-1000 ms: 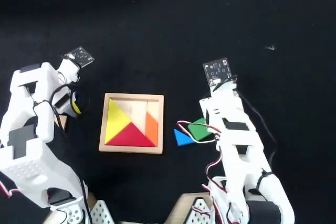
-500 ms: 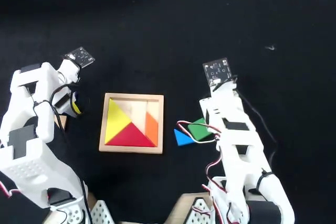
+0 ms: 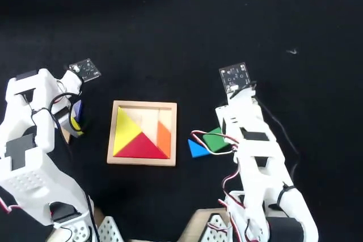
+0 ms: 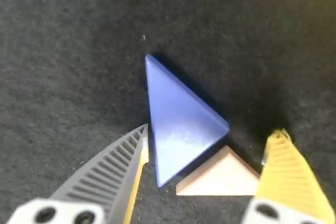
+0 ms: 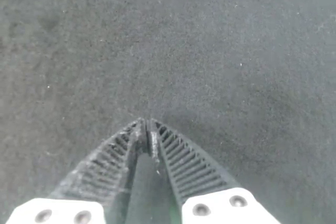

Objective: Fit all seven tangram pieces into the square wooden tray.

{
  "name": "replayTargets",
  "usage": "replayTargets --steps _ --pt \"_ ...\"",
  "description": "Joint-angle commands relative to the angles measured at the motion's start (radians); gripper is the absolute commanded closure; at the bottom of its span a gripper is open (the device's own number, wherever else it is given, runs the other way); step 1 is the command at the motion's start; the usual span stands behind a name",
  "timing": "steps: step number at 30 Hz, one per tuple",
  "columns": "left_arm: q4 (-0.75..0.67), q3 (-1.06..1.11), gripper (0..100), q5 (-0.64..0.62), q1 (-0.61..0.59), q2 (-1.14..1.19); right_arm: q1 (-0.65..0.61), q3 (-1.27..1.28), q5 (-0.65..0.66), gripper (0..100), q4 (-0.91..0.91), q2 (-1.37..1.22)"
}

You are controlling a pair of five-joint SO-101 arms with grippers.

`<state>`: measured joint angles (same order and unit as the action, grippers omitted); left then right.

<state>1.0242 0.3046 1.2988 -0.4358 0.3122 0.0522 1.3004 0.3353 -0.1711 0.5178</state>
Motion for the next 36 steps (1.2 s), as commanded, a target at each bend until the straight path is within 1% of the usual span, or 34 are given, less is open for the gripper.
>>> replayTargets --steps 1,5,8,12,14,18,23,26,30,33,36 --pt "0.025 -0.033 66 0.006 0.021 0.028 -0.014 -0.005 0.002 98.4 0.017 0.035" --pt "0.021 -0.093 66 -0.094 0.047 0.1 -0.014 -0.005 0.002 98.4 0.017 0.035" --pt "0.086 -0.176 66 -0.141 0.048 0.15 -0.014 -0.005 0.002 98.4 0.017 0.035" --pt "0.18 -0.225 75 -0.144 0.056 0.169 -0.014 -0.005 0.002 98.4 0.017 0.035" --pt "0.201 -0.228 77 -0.147 0.059 0.16 -0.014 -0.005 0.002 98.4 0.017 0.035" --pt "0.21 -0.216 76 -0.153 0.054 0.107 -0.014 -0.005 0.002 98.4 0.017 0.035" --pt "0.21 -0.203 76 -0.262 0.065 0.023 -0.014 -0.005 0.002 98.4 0.017 0.035" --pt "0.21 -0.179 76 -0.319 0.094 -0.034 -0.014 -0.005 0.002 98.4 0.017 0.035" --pt "0.209 -0.133 77 -0.427 0.151 -0.104 -0.014 -0.005 0.002 98.4 0.017 0.035" --pt "0.198 -0.116 76 -0.437 0.166 -0.123 -0.014 -0.005 0.002 98.4 0.017 0.035" --pt "0.187 -0.142 75 -0.416 0.128 -0.11 -0.014 -0.005 0.002 98.4 0.017 0.035"
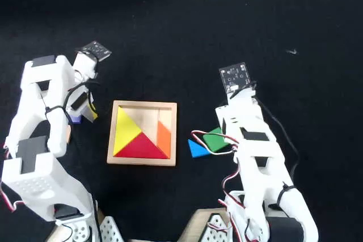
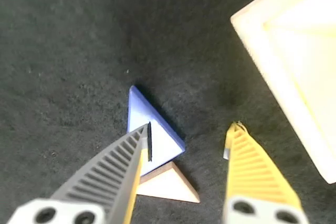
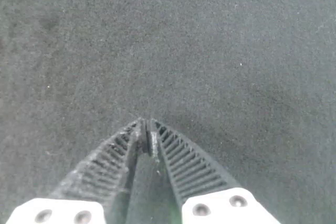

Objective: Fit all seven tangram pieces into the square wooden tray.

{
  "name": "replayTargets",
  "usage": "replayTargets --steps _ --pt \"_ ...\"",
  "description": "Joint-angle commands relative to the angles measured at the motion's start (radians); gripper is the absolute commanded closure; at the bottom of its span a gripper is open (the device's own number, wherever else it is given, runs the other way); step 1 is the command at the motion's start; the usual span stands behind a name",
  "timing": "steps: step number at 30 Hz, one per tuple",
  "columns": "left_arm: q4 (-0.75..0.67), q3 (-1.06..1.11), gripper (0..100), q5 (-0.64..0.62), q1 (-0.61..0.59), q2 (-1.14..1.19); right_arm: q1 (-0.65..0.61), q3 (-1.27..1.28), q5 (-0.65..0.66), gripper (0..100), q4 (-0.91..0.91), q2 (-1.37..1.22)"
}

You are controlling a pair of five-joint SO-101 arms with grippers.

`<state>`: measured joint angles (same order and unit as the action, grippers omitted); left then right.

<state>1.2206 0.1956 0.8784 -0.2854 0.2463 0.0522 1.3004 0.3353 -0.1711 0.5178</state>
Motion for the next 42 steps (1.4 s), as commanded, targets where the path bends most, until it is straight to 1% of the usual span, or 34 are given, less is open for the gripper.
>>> replayTargets --steps 1,4,6,8,13,20,23,26,31,35,39,40,42 --pt "-0.012 -0.041 73 0.021 -0.042 -0.037 -0.014 -0.005 0.002 98.4 0.017 0.035" --pt "-0.018 -0.056 67 0.063 -0.102 -0.014 -0.014 -0.005 0.002 98.4 0.017 0.035" --pt "-0.066 -0.048 66 0.107 -0.127 0.017 -0.014 -0.005 0.002 98.4 0.017 0.035" --pt "-0.084 -0.047 66 0.144 -0.133 0.06 -0.014 -0.005 0.002 98.4 0.017 0.035" --pt "-0.104 -0.079 66 0.149 -0.116 0.158 -0.014 -0.005 0.002 98.4 0.017 0.035" --pt "-0.117 -0.113 80 0.149 -0.108 0.222 -0.014 -0.005 0.002 98.4 0.017 0.035" --pt "-0.112 -0.113 83 0.147 -0.108 0.222 -0.014 -0.005 0.002 98.4 0.017 0.035" --pt "-0.107 -0.111 84 0.146 -0.108 0.219 -0.014 -0.005 0.002 98.4 0.017 0.035" --pt "-0.104 -0.108 84 0.044 -0.097 0.158 -0.014 -0.005 0.002 98.4 0.017 0.035" --pt "-0.008 -0.107 84 0.032 -0.065 0.064 -0.014 -0.005 0.002 98.4 0.017 0.035" --pt "0.048 -0.104 84 0.025 -0.025 0.009 -0.014 -0.005 0.002 98.4 0.017 0.035" --pt "0.061 -0.104 84 0.014 -0.013 0.0 -0.014 -0.005 0.002 98.4 0.017 0.035" --pt "0.092 -0.11 84 -0.054 0.018 -0.011 -0.014 -0.005 0.002 98.4 0.017 0.035"
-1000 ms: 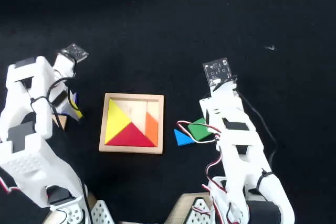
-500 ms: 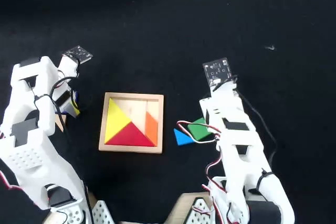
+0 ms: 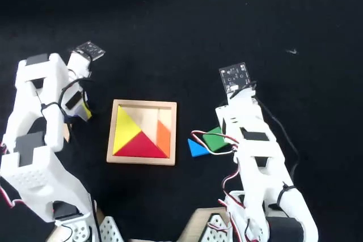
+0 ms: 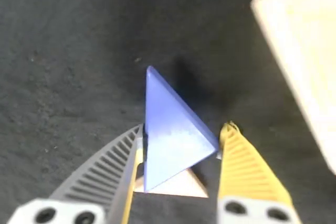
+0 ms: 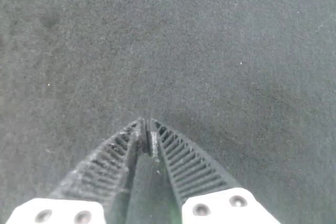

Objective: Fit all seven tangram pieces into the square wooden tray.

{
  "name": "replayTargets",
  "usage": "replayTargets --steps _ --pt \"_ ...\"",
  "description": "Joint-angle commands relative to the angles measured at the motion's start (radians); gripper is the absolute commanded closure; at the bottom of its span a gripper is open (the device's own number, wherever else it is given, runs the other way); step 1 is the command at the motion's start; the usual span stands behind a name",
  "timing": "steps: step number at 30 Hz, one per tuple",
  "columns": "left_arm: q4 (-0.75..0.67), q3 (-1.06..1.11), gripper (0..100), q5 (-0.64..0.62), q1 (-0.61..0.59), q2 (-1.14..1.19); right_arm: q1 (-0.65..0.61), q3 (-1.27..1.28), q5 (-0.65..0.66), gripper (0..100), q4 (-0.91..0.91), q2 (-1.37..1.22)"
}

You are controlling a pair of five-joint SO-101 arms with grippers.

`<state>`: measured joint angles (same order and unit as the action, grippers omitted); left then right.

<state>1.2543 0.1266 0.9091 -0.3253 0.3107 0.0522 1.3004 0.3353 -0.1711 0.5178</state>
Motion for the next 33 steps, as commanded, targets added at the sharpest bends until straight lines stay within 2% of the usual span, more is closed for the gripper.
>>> replayTargets --steps 1,5,8,15,21,23,27,33 --pt "0.077 -0.042 84 -0.13 0.077 -0.08 -0.014 -0.005 0.002 98.4 0.017 0.035" --pt "0.186 -0.042 84 -0.37 0.194 -0.114 -0.014 -0.005 0.002 98.4 0.017 0.035" --pt "0.239 -0.042 84 -0.605 0.289 -0.16 -0.014 -0.005 0.002 98.4 0.017 0.035" --pt "0.198 -0.033 84 -1.042 0.466 -0.276 -0.012 -0.005 0.002 98.4 0.017 0.035" --pt "0.149 -0.036 84 -1.461 0.639 -0.229 -0.003 -0.005 0.002 98.5 0.017 0.042" --pt "0.126 -0.047 84 -1.564 0.694 -0.195 0.0 -0.007 0.002 98.6 0.017 0.042" --pt "0.008 -0.051 84 -1.688 0.756 -0.118 0.06 -0.024 -0.006 98.6 0.017 0.042" --pt "-0.069 -0.058 84 -1.95 0.75 -0.051 0.092 -0.038 -0.006 98.6 0.014 0.042"
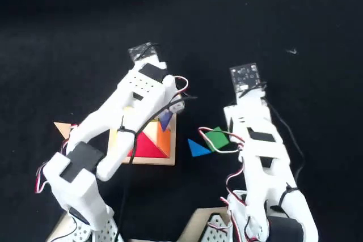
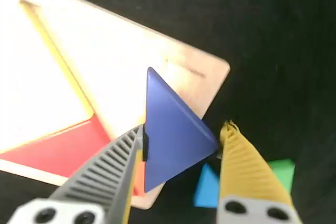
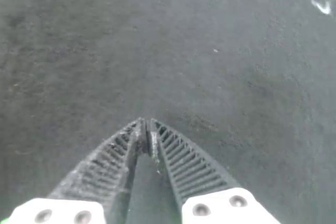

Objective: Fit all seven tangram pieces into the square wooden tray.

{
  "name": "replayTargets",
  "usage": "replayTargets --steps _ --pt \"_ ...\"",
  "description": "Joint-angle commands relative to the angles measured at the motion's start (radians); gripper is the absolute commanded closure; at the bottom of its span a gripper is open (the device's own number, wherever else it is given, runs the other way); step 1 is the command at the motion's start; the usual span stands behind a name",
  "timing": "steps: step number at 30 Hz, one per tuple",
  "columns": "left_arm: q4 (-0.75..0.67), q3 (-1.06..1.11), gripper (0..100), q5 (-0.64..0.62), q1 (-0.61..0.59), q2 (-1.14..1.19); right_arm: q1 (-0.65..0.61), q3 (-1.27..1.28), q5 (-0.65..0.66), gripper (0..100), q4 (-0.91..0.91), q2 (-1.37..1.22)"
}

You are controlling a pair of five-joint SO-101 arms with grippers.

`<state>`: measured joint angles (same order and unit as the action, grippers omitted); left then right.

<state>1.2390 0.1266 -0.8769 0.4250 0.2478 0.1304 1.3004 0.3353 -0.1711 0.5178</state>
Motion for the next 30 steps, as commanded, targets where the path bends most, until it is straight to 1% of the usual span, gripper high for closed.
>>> replayTargets --steps 1,3,9,23,25,28,30 --pt "-0.06 -0.054 84 -0.198 -0.001 0.015 0.014 -0.038 -0.006 98.6 0.014 0.042" --pt "-0.057 -0.051 84 -0.238 0.005 0.018 0.014 -0.038 -0.006 98.6 0.014 0.042" --pt "-0.063 -0.058 84 -0.296 -0.002 0.031 0.014 -0.038 -0.006 98.6 0.014 0.042" --pt "-0.057 -0.119 83 -0.295 -0.031 0.126 0.012 -0.036 -0.006 98.6 0.012 0.041" --pt "-0.057 -0.122 78 -0.295 -0.027 0.126 0.012 -0.036 -0.006 98.5 0.012 0.041" --pt "-0.055 -0.12 64 -0.304 -0.03 0.123 0.012 -0.036 -0.005 98.5 0.012 0.041" --pt "-0.044 -0.117 59 -0.322 -0.03 0.121 0.012 -0.036 -0.005 98.5 0.012 0.041"
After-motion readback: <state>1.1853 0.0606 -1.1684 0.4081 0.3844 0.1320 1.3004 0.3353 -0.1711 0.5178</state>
